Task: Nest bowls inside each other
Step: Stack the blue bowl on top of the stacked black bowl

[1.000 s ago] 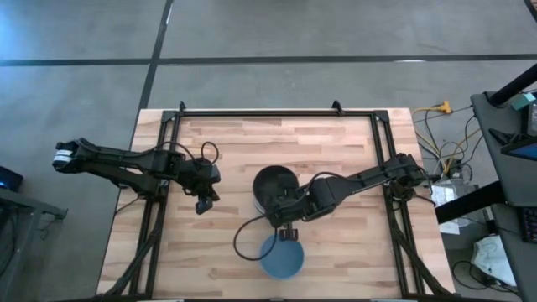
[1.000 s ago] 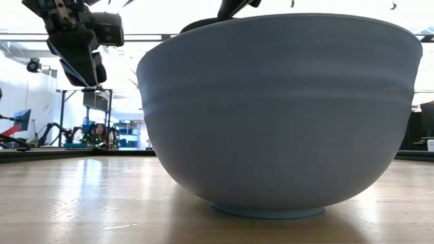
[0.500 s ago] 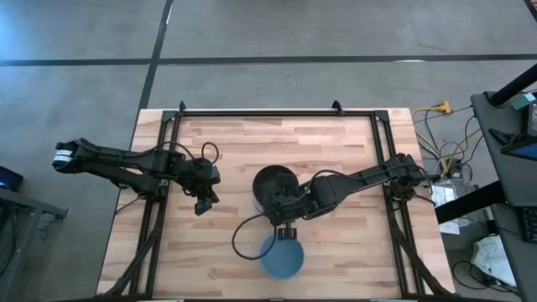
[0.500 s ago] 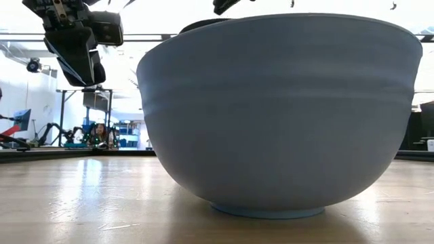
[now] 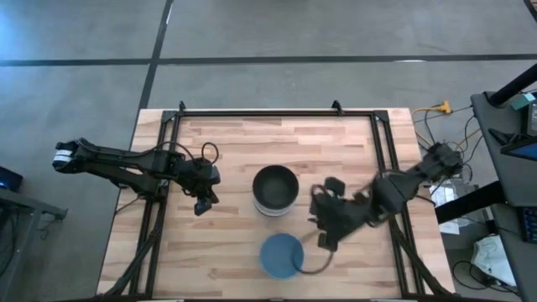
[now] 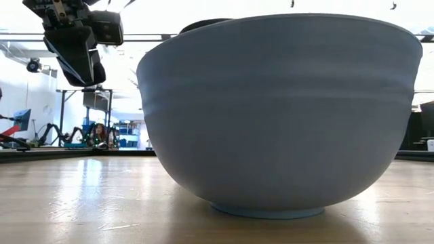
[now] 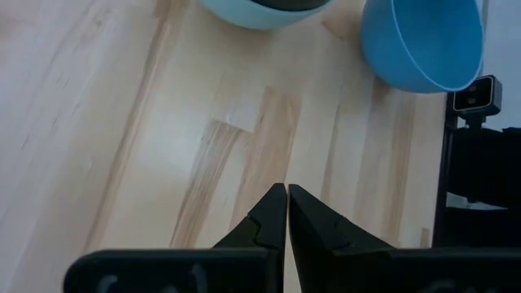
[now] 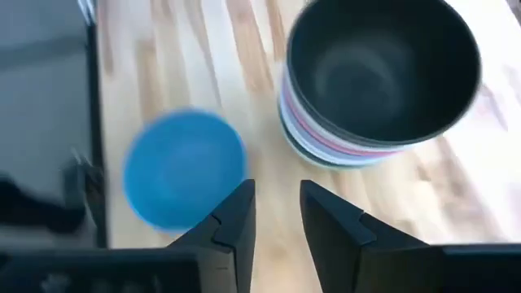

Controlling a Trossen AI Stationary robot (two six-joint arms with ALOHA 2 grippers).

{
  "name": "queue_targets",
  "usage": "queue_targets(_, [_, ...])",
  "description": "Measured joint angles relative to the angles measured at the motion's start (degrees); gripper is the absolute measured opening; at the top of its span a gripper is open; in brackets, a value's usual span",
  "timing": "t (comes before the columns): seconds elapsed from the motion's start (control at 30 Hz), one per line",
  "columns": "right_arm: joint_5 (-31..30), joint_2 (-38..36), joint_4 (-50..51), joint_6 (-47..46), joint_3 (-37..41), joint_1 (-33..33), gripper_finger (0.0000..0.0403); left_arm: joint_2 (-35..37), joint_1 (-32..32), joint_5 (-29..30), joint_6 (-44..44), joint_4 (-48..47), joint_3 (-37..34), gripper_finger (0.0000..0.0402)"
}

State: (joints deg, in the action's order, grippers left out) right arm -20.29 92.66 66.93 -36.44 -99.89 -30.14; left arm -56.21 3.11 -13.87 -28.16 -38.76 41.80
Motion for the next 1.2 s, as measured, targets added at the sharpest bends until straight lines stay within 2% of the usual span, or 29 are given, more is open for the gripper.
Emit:
queue_targets(0.1, [-6.0, -3.5, -11.0, -10.2, 9.8, -3.9, 0.0089, 0.0, 0.0, 0.0, 0.0, 0.8, 0.0, 0.0])
queue_targets(0.23, [-7.7, -4.6, -21.3, -23.8, 20.8, -5.6, 0.0094, 0.0, 0.0, 0.0, 0.0, 1.1, 0.0, 0.0])
queue_targets(0.37, [-5.5, -3.7, -27.2, -34.1, 28.3, -5.1, 0.0119, 0.0, 0.0, 0.0, 0.0, 1.0, 0.0, 0.0])
queue_targets(0.5, [0.2, -2.5, -31.9, -39.4, 32.3, -3.3, 0.0154, 0.0, 0.0, 0.0, 0.0, 1.0, 0.0, 0.0])
queue_targets(0.67, [5.9, -0.5, -36.4, -41.7, 34.8, -1.1, 0.018, 0.0, 0.0, -0.2, 0.0, 0.9, 0.0, 0.0])
queue_targets(0.83, [9.0, 2.6, -38.7, -40.7, 34.7, -0.3, 0.0181, 0.0, 0.1, -0.4, 0.0, 0.9, 0.0, 0.0])
queue_targets(1.07, [13.6, 9.6, -38.1, -37.0, 30.8, 0.2, 0.0166, 0.0, 0.1, -0.6, -0.1, 0.9, 0.0, 0.0])
queue_targets(1.2, [18.2, 12.5, -34.5, -36.6, 28.7, 1.2, 0.013, 0.0, 0.1, -0.7, -0.2, 0.9, 0.0, 0.0])
